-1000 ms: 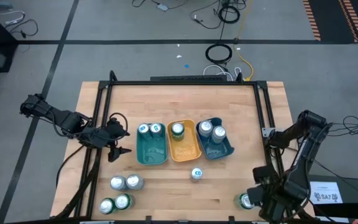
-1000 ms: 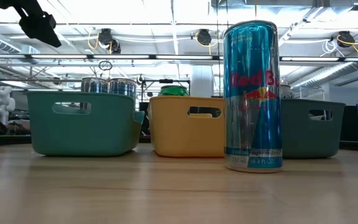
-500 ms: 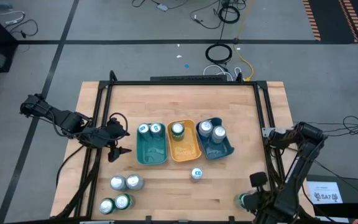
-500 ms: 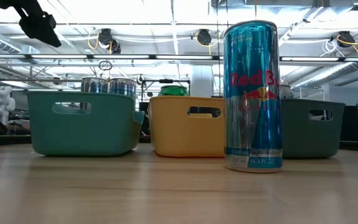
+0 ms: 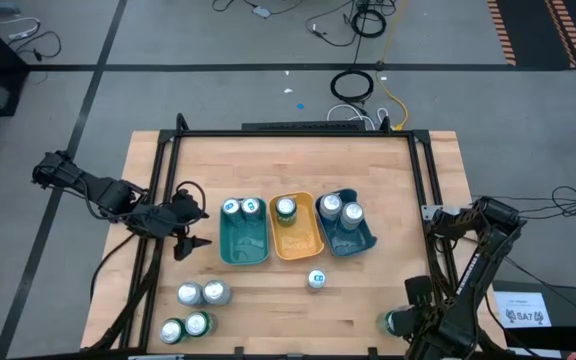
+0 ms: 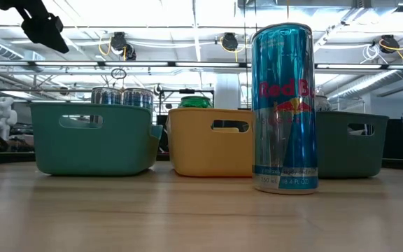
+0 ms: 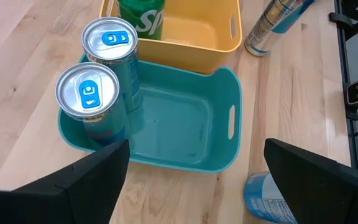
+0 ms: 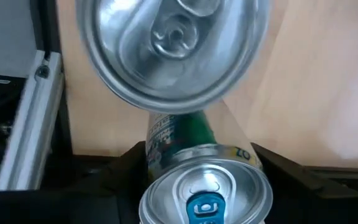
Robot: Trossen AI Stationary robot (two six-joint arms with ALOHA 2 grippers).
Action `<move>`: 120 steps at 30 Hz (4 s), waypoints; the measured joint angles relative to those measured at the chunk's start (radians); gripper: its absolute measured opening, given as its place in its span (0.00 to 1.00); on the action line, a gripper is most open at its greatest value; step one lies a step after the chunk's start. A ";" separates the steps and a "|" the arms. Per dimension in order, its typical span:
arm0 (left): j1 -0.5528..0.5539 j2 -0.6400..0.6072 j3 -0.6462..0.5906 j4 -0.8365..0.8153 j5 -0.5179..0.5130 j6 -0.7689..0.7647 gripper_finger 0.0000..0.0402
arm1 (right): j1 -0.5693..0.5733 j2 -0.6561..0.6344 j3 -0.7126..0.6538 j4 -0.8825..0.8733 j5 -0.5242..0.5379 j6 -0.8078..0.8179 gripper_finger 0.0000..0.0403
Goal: Sort soda cans
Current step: Move the white and blue soda can to the center
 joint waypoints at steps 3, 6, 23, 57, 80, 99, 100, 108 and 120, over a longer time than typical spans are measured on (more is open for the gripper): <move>0.000 0.000 0.000 0.000 0.000 0.000 0.95 | 0.000 -0.024 -0.002 -0.087 0.000 0.033 0.57; 0.000 0.000 0.000 0.000 0.000 0.000 0.95 | -0.002 -0.068 -0.002 -0.192 0.004 0.088 0.59; 0.000 0.000 0.000 0.001 0.000 0.000 0.95 | -0.213 -0.404 -0.001 -0.026 0.575 0.505 0.59; 0.000 0.000 0.000 -0.008 0.008 0.061 0.95 | -0.763 0.403 0.804 0.019 0.104 0.140 0.58; 0.000 0.000 0.000 -0.008 0.007 0.061 0.95 | -0.766 0.314 0.806 -0.068 0.181 0.238 0.58; 0.000 0.000 0.000 -0.009 0.007 0.060 0.95 | -0.637 0.189 0.805 -0.179 0.328 0.486 0.58; 0.000 0.000 0.000 -0.008 0.006 0.060 0.95 | -0.626 0.181 0.805 -0.182 0.337 0.517 0.58; 0.000 0.000 0.000 -0.008 0.006 0.060 0.95 | -0.518 0.135 0.804 -0.187 0.424 0.642 0.58; 0.000 0.000 0.000 -0.008 0.006 0.061 0.95 | -0.342 0.134 0.793 -0.182 0.171 0.874 0.58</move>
